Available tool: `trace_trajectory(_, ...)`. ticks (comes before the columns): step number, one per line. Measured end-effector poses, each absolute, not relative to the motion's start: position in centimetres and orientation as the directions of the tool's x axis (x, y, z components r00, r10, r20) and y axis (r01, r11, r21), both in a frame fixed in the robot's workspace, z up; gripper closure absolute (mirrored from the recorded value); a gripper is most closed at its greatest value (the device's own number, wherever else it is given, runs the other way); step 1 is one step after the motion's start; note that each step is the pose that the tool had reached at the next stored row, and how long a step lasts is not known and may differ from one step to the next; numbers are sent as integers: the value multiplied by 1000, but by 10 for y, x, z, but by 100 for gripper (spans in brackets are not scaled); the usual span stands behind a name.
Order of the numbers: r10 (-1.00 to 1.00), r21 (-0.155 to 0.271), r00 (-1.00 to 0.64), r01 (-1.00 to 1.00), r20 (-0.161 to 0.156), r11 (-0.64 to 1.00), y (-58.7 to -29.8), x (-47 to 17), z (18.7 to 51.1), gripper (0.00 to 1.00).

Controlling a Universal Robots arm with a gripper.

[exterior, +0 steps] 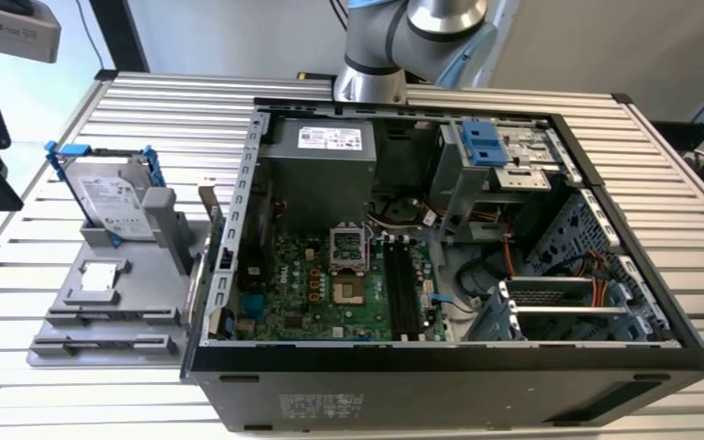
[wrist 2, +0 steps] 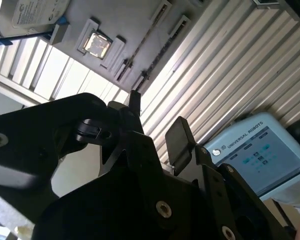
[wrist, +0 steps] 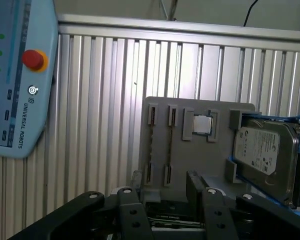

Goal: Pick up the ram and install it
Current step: 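Pick up the ram and move it above insertion slot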

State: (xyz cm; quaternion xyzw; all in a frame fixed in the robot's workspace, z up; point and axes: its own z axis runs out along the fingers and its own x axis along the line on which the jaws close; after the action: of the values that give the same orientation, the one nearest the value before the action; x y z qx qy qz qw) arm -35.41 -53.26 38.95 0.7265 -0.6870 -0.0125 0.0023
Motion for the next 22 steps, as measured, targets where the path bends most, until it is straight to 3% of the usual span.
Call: trace_trajectory(22, -998, 21, 59, -998, -12, -59, -533, -353, 372, 0)
